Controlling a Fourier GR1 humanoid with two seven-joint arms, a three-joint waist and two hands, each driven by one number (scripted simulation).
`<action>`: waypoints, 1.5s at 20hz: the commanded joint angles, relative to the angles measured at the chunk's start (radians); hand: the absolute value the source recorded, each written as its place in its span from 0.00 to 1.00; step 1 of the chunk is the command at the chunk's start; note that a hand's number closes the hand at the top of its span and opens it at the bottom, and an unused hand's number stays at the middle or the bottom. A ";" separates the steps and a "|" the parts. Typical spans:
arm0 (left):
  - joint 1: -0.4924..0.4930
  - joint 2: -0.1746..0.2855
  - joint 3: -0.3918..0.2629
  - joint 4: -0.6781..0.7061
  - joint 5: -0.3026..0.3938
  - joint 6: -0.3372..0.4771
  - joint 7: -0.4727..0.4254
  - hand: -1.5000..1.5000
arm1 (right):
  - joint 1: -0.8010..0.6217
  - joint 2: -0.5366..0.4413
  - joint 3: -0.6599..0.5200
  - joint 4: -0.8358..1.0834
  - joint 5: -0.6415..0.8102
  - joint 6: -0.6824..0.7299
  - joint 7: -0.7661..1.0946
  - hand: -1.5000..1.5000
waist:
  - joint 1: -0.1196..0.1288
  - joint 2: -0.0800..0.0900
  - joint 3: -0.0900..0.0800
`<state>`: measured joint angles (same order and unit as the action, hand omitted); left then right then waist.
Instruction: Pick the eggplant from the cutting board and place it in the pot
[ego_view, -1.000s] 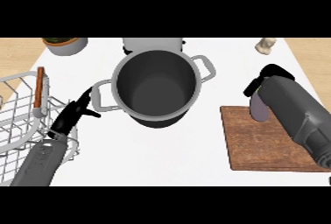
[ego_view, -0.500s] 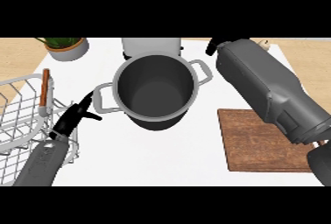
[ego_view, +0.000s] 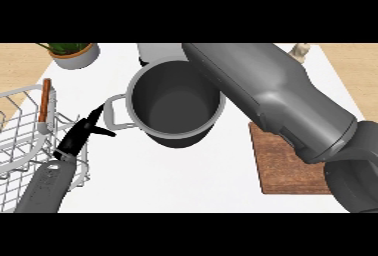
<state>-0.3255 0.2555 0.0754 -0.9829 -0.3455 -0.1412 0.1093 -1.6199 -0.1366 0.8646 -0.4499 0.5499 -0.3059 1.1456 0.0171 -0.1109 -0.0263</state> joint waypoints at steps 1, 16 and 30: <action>0.023 0.025 0.133 -0.008 0.056 0.111 0.050 0.50 | -0.104 0.081 -0.025 -0.015 0.012 0.009 0.257 1.00 | 0.008 0.020 0.024; 0.061 -0.018 0.188 -0.152 0.027 0.082 0.086 0.50 | -0.058 0.136 -0.150 0.092 -0.021 -0.037 0.311 1.00 | 0.034 0.081 0.027; 0.047 -0.036 0.222 -0.189 -0.009 0.030 0.090 0.50 | 0.100 0.136 -0.302 0.095 -0.079 -0.427 0.158 0.00 | 0.059 0.095 0.028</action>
<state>-0.3281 0.1811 0.1761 -1.1429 -0.3806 -0.2264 0.1404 -1.5334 -0.0113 0.5951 -0.3454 0.4663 -0.5064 1.1422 0.0510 -0.0090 -0.0227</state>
